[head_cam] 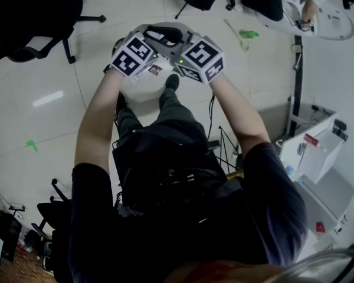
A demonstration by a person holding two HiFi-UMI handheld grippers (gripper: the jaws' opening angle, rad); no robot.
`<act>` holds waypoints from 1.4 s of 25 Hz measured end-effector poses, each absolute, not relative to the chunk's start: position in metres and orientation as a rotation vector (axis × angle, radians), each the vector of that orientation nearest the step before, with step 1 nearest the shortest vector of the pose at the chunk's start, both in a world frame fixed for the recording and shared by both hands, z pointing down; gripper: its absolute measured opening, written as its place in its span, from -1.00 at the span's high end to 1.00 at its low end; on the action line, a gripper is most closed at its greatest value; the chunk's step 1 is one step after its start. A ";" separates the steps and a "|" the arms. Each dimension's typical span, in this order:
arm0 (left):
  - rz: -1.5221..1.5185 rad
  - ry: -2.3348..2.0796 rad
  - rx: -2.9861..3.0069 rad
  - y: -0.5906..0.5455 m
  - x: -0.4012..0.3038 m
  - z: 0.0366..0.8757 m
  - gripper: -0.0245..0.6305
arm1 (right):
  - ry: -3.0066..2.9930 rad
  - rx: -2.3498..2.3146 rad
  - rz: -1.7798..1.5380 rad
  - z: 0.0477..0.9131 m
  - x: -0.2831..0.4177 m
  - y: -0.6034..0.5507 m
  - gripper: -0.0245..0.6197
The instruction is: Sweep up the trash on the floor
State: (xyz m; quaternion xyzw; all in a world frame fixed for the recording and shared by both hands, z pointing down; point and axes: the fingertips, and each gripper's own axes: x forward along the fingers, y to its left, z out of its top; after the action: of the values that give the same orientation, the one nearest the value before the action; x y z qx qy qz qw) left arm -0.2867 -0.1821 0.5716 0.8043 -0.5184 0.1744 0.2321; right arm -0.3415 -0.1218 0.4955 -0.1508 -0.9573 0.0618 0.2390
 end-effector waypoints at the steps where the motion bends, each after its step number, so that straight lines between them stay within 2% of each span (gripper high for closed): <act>1: 0.470 -1.436 2.196 -0.176 -0.289 0.572 0.74 | -2.615 -0.433 0.169 0.496 -0.343 -0.115 0.59; 19: 0.363 -1.595 2.058 -0.092 -0.296 0.564 0.74 | -2.514 -0.747 0.122 0.490 -0.341 -0.019 0.59; 35: 0.383 -1.562 2.094 -0.095 -0.287 0.560 0.74 | -2.540 -0.757 0.037 0.484 -0.334 -0.022 0.59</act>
State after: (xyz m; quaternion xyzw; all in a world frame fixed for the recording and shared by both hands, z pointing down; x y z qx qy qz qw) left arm -0.2874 -0.0946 0.5597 0.7683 -0.5731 0.1406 0.2477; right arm -0.3342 -0.0219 0.4841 -0.2769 -0.9295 0.0134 0.2433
